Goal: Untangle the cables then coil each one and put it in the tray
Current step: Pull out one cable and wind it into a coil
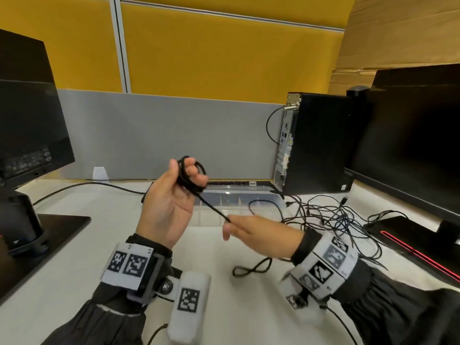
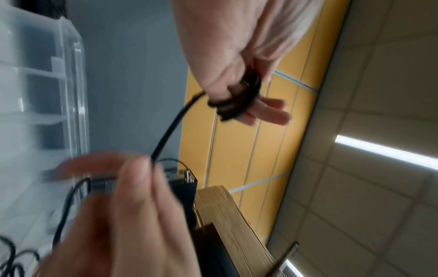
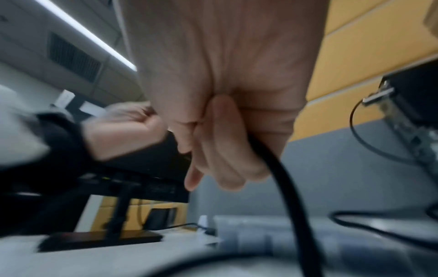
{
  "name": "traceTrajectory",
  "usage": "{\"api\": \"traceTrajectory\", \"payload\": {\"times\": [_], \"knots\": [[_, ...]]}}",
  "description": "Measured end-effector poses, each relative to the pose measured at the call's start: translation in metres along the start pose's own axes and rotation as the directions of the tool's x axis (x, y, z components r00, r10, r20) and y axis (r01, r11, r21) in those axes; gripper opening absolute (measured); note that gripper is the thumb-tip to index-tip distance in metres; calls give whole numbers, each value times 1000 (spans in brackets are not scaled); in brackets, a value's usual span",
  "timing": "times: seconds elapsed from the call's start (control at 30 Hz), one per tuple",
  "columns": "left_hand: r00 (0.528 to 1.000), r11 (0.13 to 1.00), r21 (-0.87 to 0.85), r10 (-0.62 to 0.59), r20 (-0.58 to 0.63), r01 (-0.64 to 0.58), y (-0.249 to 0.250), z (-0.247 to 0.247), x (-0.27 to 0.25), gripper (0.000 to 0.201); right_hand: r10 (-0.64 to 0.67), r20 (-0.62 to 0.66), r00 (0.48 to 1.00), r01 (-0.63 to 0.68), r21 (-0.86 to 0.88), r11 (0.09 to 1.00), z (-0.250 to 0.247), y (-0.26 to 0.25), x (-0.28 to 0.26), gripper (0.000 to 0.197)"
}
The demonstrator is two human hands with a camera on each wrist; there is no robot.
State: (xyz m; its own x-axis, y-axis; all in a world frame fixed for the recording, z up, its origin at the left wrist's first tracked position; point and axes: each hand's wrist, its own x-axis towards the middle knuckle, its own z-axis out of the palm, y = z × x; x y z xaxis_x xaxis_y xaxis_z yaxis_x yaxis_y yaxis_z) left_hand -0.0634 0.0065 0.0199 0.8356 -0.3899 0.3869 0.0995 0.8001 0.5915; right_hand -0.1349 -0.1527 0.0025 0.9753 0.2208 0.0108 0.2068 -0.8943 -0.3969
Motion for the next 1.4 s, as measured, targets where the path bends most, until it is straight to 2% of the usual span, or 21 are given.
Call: {"api": "traceTrajectory", "payload": {"times": [0.07,0.13,0.2,0.27,0.33,0.37,0.4,0.47,0.57,0.67,0.73,0.8,0.83,0.87,0.93,0.97,1.03,1.1,1.2,1.3,1.4], "knots": [[995,990,106,97,-39,-92,-1,-10,7,33,-39,50,998,40,-17,999,5,-12,-13,30],[990,931,343,139,-18,-125,-6,-16,10,30,-106,-22,994,105,-52,993,-1,-25,-24,29],[991,748,651,90,97,-132,-10,-16,6,30,-176,-200,964,154,-121,981,-13,-31,-30,29],[964,504,852,-128,232,-138,-11,-15,0,34,-210,-339,917,147,-203,968,-27,-26,-34,28],[900,324,938,-362,242,-122,-7,-14,-7,36,-192,-355,915,106,-247,963,-41,-14,-38,29],[885,247,960,-405,228,-134,-5,-14,-9,35,-167,-340,926,84,-245,966,-47,-7,-42,31],[896,176,971,-388,217,-160,-2,-15,-9,35,-136,-325,936,62,-228,972,-53,1,-47,32],[940,73,971,-246,238,-227,4,-18,-6,35,-53,-304,951,7,-150,989,-68,15,-60,31],[942,2,943,-34,333,-333,5,-16,-4,36,51,-286,957,-57,-15,998,-88,29,-75,29],[917,-70,928,143,372,-365,6,-18,-2,40,111,-317,942,-121,-12,993,-103,42,-80,31],[899,-96,959,332,284,-267,20,-34,5,48,197,-404,893,-193,51,980,-115,58,-87,38],[845,-53,990,516,140,-132,44,-51,12,54,280,-482,830,-213,191,958,-123,78,-96,35],[820,-28,997,566,79,-76,53,-57,13,54,294,-480,827,-211,221,952,-123,82,-99,35],[817,-16,999,576,34,-30,57,-62,15,53,278,-458,844,-205,203,957,-118,83,-97,35],[850,-43,999,527,27,-6,52,-60,16,50,211,-389,897,-159,161,974,-97,64,-86,22],[864,-54,998,501,41,-16,45,-59,17,49,170,-359,917,-116,167,979,-84,51,-75,25],[884,-60,998,463,58,-35,33,-57,17,46,119,-299,947,-52,222,974,-55,27,-53,55],[889,-57,998,455,60,-39,27,-60,18,48,128,-214,968,-46,349,936,-31,8,-34,65],[897,-32,999,440,44,-33,25,-62,19,49,159,-152,975,-13,682,731,-3,-8,-14,49],[905,-27,998,422,61,-55,20,-57,17,49,229,-128,965,52,949,311,9,-14,-2,40],[904,-8,998,424,57,-59,19,-57,18,49,227,-141,964,155,987,-43,8,-19,4,22]]}}
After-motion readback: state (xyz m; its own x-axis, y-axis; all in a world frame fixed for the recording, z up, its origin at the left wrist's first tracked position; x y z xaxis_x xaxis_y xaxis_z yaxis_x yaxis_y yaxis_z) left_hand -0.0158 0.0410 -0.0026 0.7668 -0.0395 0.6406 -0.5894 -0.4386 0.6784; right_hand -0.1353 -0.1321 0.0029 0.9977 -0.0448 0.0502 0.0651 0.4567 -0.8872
